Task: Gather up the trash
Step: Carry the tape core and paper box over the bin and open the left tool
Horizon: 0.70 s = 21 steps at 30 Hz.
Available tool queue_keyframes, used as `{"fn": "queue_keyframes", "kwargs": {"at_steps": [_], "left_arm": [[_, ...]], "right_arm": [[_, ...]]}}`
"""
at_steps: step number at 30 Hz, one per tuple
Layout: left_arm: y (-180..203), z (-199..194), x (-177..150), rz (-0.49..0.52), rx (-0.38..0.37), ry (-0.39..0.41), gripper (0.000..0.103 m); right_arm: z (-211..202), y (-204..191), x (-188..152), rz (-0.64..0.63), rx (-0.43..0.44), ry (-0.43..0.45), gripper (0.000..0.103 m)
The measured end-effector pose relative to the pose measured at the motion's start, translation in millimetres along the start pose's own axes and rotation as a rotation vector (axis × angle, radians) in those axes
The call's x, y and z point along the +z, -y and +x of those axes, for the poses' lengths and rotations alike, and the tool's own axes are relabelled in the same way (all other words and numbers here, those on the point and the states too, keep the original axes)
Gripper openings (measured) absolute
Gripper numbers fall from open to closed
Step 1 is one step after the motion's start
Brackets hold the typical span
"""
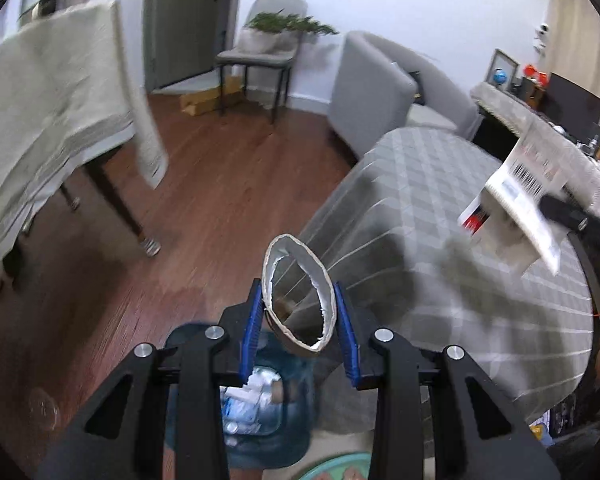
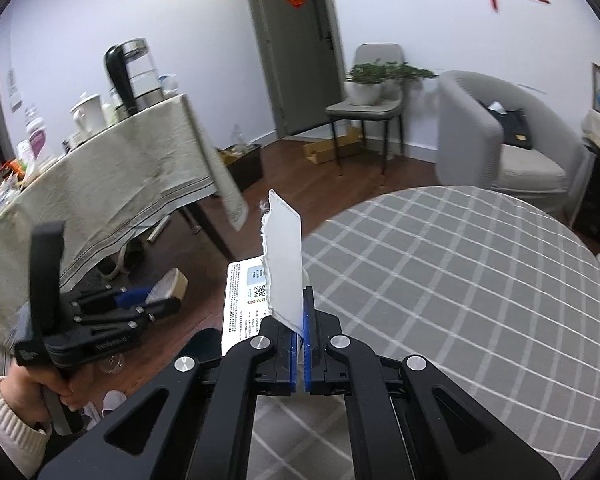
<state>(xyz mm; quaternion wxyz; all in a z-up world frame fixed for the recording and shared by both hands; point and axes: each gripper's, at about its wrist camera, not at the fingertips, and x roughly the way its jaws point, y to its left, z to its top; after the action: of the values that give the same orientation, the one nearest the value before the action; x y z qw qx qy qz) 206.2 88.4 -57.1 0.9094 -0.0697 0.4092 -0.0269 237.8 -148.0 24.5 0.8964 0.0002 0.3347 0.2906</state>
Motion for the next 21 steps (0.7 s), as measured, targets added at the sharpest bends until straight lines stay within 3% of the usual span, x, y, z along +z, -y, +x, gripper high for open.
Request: {"fn": "queue_keyframes", "kwargs": {"at_steps": [11,21], "left_arm": [[-60.2,26.1,-49.8,-0.04,0.06,-0.119,0.037],[-106.3,61.0,-93.5,-0.126,0.041,-0.272,0.038]], "right_arm": [[29.7,-75.3,13.2,-0.075,0.105,-0.022,0.002],[68.9,-101.2,3.3,-0.055,0.157,-0.096,0.002]]}}
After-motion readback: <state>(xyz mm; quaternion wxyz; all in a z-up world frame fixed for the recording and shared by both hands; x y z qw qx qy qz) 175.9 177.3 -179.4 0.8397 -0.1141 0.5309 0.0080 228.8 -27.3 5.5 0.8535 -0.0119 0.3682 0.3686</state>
